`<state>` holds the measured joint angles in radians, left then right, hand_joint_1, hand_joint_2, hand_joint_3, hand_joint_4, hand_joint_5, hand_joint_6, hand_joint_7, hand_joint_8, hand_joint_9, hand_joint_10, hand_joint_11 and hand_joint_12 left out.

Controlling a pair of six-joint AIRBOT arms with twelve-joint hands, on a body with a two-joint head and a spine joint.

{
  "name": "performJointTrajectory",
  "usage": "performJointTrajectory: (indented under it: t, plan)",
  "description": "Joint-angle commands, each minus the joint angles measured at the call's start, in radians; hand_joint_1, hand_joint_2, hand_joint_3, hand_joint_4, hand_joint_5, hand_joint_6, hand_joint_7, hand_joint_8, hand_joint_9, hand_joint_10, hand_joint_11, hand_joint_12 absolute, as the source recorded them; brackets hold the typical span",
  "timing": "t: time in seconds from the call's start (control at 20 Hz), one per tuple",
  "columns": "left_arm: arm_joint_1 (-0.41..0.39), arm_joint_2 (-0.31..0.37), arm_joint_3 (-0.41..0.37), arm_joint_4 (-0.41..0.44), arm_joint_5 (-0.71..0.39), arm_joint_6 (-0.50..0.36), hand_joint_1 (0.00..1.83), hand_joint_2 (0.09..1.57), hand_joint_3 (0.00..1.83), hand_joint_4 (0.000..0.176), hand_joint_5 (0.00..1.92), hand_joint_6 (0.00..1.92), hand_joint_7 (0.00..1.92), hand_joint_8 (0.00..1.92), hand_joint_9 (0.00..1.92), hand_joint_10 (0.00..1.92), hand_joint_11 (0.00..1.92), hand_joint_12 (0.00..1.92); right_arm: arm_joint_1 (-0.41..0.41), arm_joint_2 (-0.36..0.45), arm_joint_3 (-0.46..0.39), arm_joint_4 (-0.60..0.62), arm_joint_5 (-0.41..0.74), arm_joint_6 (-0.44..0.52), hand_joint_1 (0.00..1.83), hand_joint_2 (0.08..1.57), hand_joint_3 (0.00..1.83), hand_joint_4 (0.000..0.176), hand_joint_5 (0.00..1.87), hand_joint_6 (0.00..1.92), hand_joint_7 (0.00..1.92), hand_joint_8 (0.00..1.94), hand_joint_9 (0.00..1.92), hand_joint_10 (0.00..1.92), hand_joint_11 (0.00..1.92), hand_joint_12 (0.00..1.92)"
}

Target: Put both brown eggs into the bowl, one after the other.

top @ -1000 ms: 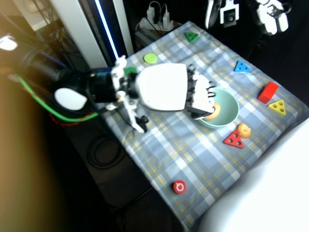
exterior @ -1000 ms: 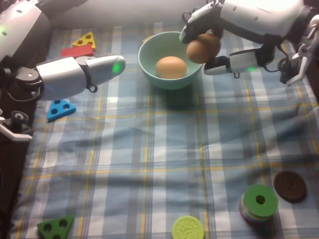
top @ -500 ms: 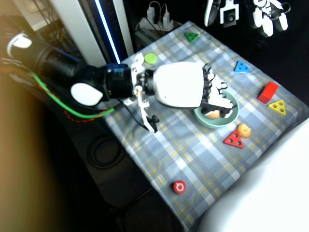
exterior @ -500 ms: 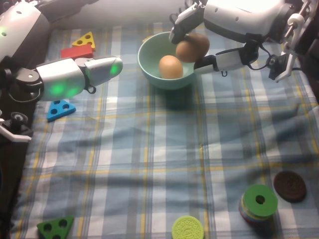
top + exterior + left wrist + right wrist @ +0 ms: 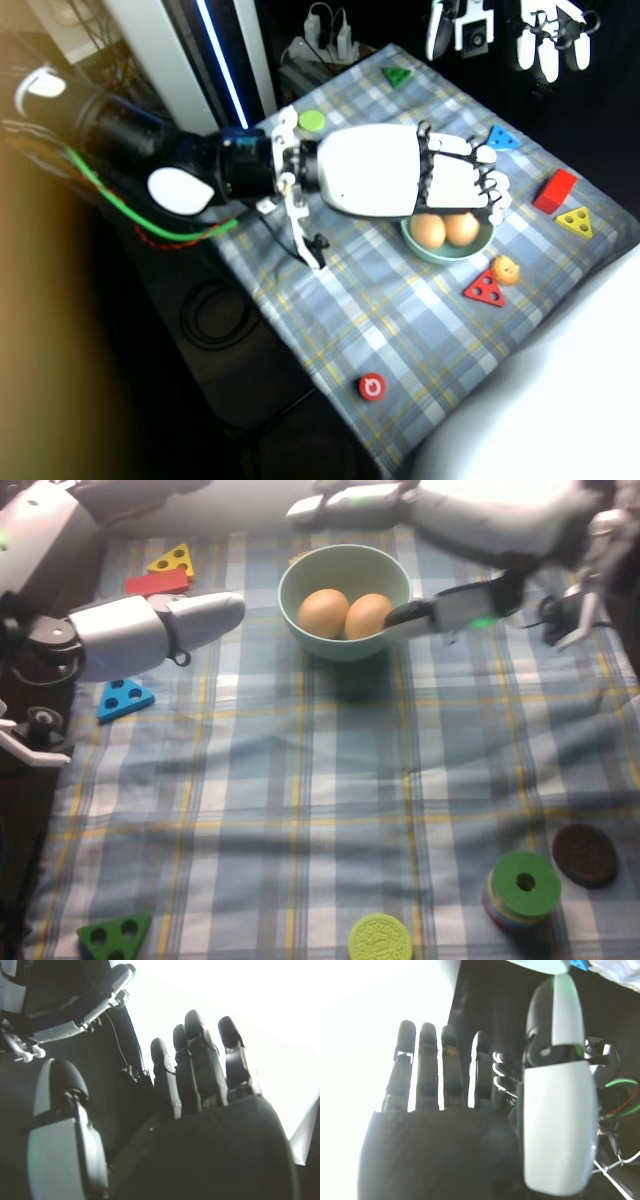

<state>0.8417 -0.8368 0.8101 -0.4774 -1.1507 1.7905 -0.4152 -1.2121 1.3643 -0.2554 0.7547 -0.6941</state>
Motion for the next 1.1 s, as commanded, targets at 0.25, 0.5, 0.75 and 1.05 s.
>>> performJointTrajectory:
  t: [0.25, 0.5, 0.75, 1.05]
  plan:
    - [0.115, 0.057, 0.031, 0.146, -0.348, -0.512, 0.99, 0.91, 0.00, 0.037, 0.26, 0.01, 0.38, 0.00, 0.36, 0.00, 0.00, 0.77, -0.245, 0.168, -0.104, 0.250, 0.594, 0.089, 0.77, 1.14, 0.00, 0.034, 0.40, 0.00, 0.48, 0.00, 0.49, 0.01, 0.14, 0.91]
    - [0.236, -0.020, 0.183, 0.165, -0.581, -1.143, 0.62, 0.97, 0.00, 0.000, 0.11, 0.00, 0.45, 0.00, 0.45, 0.01, 0.00, 0.95, -0.435, 0.227, -0.216, 0.342, 0.930, 0.079, 0.74, 1.24, 0.00, 0.000, 0.33, 0.00, 0.56, 0.00, 0.70, 0.01, 0.38, 0.72]
    - [0.154, -0.030, 0.201, 0.272, -0.584, -1.220, 0.24, 1.37, 0.02, 0.134, 0.39, 0.01, 0.25, 0.00, 0.12, 0.00, 0.00, 0.03, -0.464, 0.288, -0.292, 0.314, 1.009, 0.033, 0.84, 1.18, 0.00, 0.087, 0.36, 0.03, 0.09, 0.01, 0.02, 0.00, 0.00, 0.01]
    - [0.033, -0.036, 0.201, 0.332, -0.585, -1.279, 0.51, 1.56, 0.03, 0.000, 0.07, 0.98, 0.50, 0.07, 0.52, 0.09, 0.01, 0.90, -0.441, 0.383, -0.358, 0.305, 1.010, 0.100, 0.81, 1.34, 0.00, 0.000, 0.62, 0.02, 0.51, 0.00, 0.55, 0.02, 0.24, 0.98]
